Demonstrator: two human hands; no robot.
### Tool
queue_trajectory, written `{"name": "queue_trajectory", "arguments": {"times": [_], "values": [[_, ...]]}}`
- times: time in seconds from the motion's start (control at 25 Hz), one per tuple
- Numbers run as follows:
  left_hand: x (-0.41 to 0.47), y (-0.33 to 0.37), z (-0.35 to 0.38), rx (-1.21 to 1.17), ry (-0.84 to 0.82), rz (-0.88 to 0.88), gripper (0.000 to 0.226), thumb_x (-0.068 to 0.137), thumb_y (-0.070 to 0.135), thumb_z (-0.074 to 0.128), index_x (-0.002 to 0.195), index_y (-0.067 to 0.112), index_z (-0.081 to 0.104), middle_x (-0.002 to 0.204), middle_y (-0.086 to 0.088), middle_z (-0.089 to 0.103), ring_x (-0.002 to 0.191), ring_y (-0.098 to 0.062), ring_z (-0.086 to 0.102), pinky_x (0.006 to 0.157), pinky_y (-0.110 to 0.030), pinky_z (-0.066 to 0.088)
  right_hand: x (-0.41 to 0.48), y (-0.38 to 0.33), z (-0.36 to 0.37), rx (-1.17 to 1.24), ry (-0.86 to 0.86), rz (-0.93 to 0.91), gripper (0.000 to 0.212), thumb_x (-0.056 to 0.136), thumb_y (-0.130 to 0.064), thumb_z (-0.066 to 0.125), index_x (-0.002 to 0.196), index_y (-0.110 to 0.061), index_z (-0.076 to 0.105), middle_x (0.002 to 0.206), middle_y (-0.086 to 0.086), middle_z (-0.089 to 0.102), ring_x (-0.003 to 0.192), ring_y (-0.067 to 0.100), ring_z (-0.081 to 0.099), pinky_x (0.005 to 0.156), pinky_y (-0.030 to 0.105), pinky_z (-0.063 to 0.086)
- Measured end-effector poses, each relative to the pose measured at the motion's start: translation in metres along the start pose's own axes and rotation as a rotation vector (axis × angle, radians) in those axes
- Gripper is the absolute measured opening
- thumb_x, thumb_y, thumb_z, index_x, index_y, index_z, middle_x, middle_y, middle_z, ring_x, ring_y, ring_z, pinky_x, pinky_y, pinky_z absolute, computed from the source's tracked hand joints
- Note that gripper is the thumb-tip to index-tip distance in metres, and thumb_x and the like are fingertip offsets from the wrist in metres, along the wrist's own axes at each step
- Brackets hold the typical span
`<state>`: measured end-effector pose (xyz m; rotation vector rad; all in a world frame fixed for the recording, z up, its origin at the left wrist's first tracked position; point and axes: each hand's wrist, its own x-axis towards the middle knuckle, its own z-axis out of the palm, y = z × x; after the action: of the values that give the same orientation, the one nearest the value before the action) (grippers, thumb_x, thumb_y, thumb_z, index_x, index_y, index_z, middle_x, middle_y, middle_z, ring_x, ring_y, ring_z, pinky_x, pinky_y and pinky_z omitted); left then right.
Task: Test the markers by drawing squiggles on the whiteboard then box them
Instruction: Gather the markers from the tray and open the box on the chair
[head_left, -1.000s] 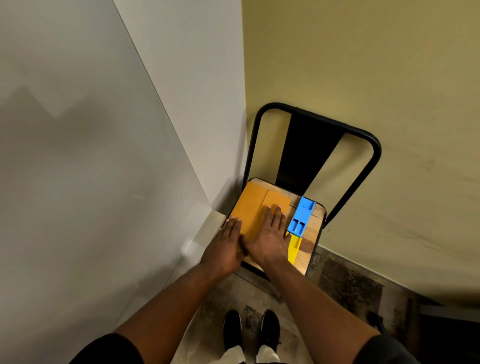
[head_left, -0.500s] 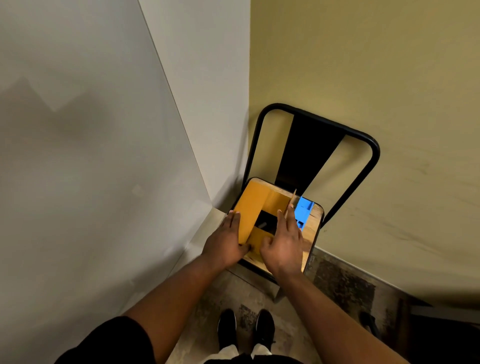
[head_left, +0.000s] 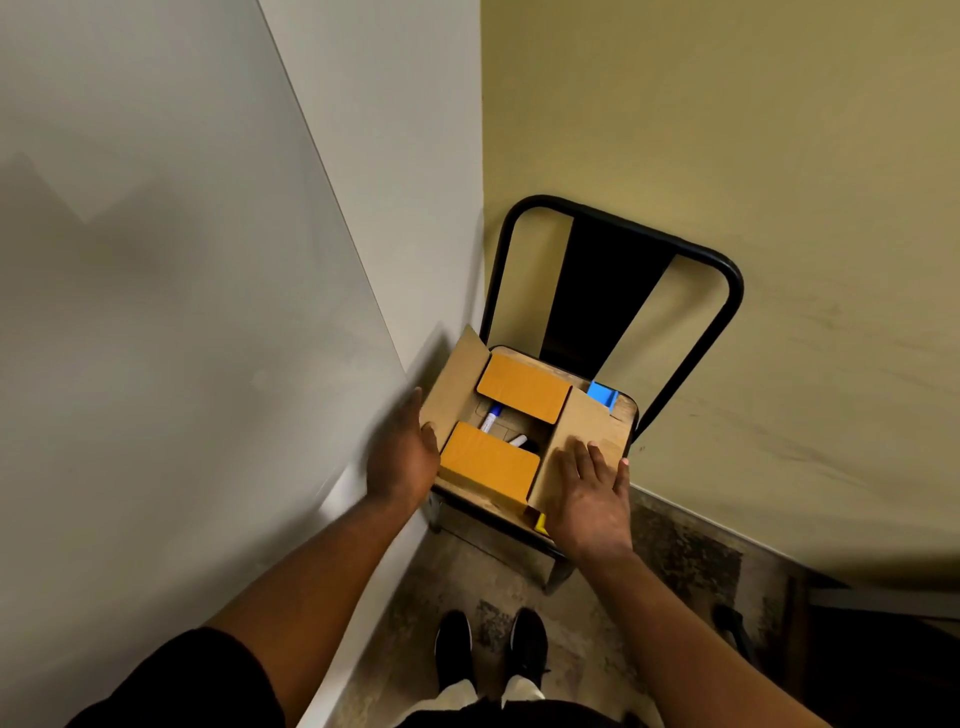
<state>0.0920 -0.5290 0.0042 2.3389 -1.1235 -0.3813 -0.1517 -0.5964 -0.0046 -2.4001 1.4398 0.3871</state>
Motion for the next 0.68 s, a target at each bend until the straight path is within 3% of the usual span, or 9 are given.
{"name": "queue_trajectory", "arguments": {"times": [0.16, 0.24, 0.36, 0.48, 0.56, 0.68], "values": [[0.009, -0.011, -0.002, 0.324, 0.044, 0.406, 0.061, 0.083, -0.005, 0.057, 0.142, 0.007, 0.046, 0.148, -0.016, 0.045, 0.139, -0.034, 0.039, 0.114, -0.044, 0.035, 0.0, -0.006, -0.003, -0.012, 0.0, -0.033, 0.089, 0.092, -0.044, 0.053, 0.16, -0.019, 0.001, 0.167, 0.005, -0.009, 0.153, 0.025, -0.01, 0.122, 0.057, -0.005], [0.01, -0.01, -0.001, 0.507, -0.048, 0.514, 0.066, 0.079, -0.002, 0.058, 0.144, 0.003, 0.044, 0.153, -0.018, 0.037, 0.146, -0.034, 0.027, 0.119, -0.048, 0.024, -0.001, -0.008, -0.004, 0.001, -0.003, -0.061, 0.09, 0.092, -0.042, 0.055, 0.16, -0.019, 0.001, 0.167, 0.004, -0.008, 0.153, 0.024, -0.01, 0.122, 0.056, -0.005], [0.006, -0.014, 0.008, 0.633, -0.244, 0.405, 0.064, 0.097, 0.026, 0.043, 0.153, 0.005, 0.022, 0.161, -0.015, 0.02, 0.151, -0.028, 0.011, 0.123, -0.045, 0.007, -0.002, -0.008, -0.006, 0.043, -0.03, -0.073, 0.092, 0.09, -0.04, 0.058, 0.16, -0.02, 0.002, 0.168, 0.001, -0.005, 0.154, 0.021, -0.008, 0.122, 0.055, -0.006], [0.001, -0.02, 0.016, 0.572, -0.341, 0.292, 0.066, 0.103, 0.046, 0.027, 0.155, 0.008, 0.014, 0.162, -0.013, 0.017, 0.151, -0.026, 0.009, 0.123, -0.042, 0.005, -0.003, -0.004, -0.006, 0.062, -0.047, -0.075, 0.09, 0.09, -0.038, 0.057, 0.16, -0.022, 0.004, 0.168, -0.001, -0.003, 0.154, 0.02, -0.007, 0.122, 0.055, -0.006], [0.0, -0.021, 0.016, 0.533, -0.345, 0.261, 0.069, 0.102, 0.052, 0.023, 0.156, 0.01, 0.013, 0.163, -0.012, 0.016, 0.151, -0.025, 0.009, 0.123, -0.041, 0.007, -0.003, -0.002, -0.008, 0.068, -0.034, -0.076, 0.086, 0.09, -0.038, 0.056, 0.16, -0.022, 0.008, 0.168, -0.001, 0.002, 0.154, 0.02, -0.005, 0.122, 0.054, -0.006], [-0.002, -0.008, 0.016, 0.516, -0.267, 0.381, 0.069, 0.1, 0.054, 0.024, 0.155, 0.012, 0.017, 0.163, -0.01, 0.015, 0.151, -0.024, 0.006, 0.123, -0.042, 0.008, -0.001, -0.005, -0.011, 0.129, 0.09, -0.097, 0.072, 0.092, -0.032, 0.05, 0.157, -0.02, 0.022, 0.166, 0.001, 0.018, 0.154, 0.017, 0.007, 0.124, 0.049, -0.005]]}}
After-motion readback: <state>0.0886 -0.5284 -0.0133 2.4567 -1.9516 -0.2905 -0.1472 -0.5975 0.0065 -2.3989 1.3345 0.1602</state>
